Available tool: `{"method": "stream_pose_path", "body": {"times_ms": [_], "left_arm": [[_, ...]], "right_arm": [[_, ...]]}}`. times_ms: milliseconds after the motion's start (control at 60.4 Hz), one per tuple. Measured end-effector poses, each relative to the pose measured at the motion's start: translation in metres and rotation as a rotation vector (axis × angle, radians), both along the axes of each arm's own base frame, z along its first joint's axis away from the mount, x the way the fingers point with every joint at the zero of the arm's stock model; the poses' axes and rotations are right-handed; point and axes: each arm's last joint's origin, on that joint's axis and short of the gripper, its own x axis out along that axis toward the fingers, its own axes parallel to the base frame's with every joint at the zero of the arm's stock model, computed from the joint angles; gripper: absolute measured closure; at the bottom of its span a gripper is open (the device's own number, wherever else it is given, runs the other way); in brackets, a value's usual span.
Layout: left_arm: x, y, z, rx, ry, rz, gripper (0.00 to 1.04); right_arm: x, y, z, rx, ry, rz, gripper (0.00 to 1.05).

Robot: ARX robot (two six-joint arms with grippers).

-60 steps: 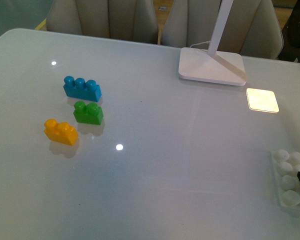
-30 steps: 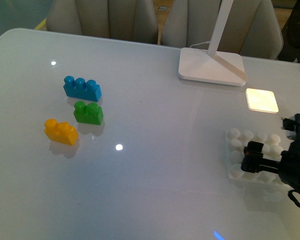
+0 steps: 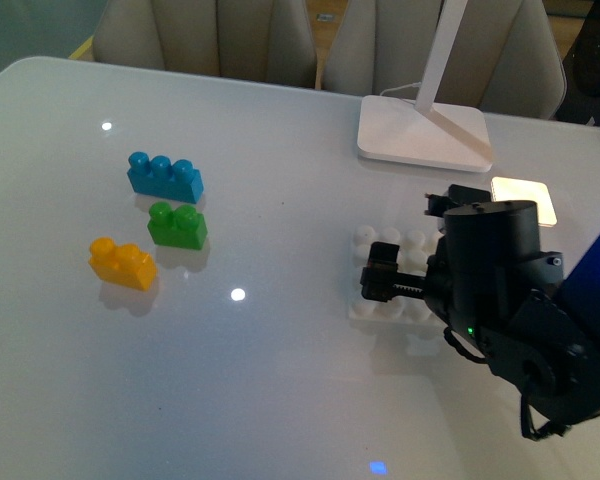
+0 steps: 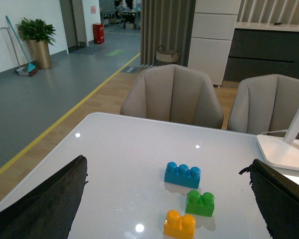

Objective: Insert yellow block into base center

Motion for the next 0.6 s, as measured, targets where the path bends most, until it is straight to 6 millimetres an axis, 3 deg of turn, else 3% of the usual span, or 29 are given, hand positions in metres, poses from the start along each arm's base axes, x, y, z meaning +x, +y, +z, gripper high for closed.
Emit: {"method": "stream_pose_path", "body": {"times_ms": [596], "left_arm": [[0.0,0.0,0.0,0.0,0.0,0.0,0.07]], "right_arm": [[0.024,0.079,0.003,0.038,-0.002,0.063,0.09]]}}
